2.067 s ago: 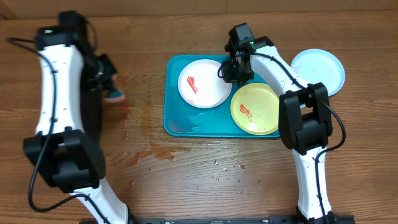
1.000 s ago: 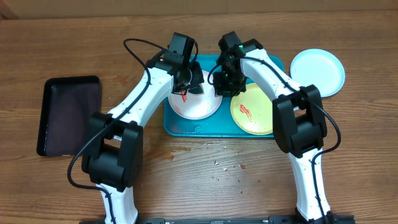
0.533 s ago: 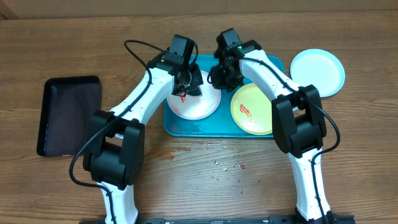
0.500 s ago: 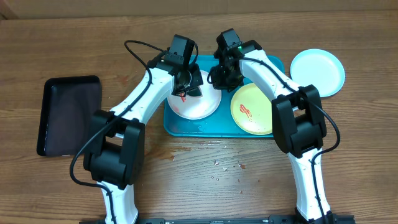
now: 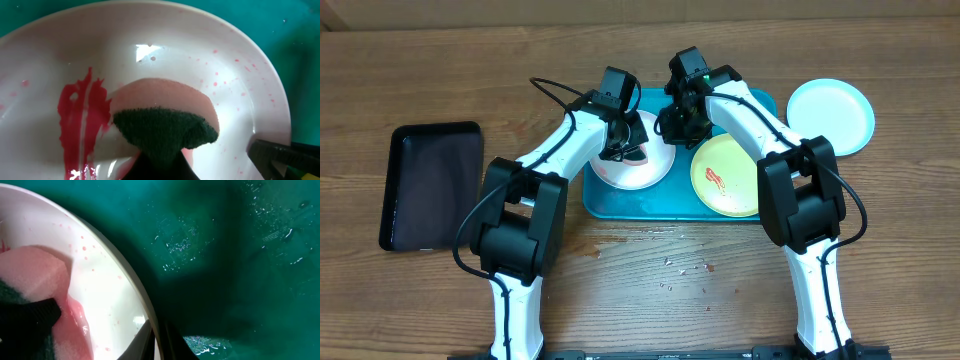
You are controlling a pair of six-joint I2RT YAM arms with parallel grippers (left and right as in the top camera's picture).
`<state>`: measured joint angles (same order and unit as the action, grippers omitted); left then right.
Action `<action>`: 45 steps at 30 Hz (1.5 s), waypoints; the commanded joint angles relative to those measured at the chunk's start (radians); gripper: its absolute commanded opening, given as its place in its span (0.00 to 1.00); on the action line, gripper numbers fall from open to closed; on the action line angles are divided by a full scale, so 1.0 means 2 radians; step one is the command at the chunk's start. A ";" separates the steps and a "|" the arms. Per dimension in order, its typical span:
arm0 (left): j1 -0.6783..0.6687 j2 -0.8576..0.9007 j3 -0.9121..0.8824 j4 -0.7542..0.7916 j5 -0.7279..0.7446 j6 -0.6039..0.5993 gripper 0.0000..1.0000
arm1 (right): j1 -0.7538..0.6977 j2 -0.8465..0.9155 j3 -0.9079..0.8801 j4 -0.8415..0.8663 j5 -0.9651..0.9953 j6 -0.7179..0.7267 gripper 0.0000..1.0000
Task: Clean dirty plates on tray and stack at the side
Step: 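Scrub the white plate with the sponge while the right gripper holds it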
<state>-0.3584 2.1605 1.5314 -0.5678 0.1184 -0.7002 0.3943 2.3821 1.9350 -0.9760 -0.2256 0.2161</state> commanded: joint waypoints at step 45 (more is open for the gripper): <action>0.025 0.022 0.076 -0.028 0.015 0.092 0.40 | -0.001 0.008 -0.013 0.001 0.007 -0.002 0.08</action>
<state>-0.3054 2.1941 1.6699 -0.6220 0.1673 -0.5201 0.3943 2.3817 1.9350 -0.9699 -0.2359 0.2157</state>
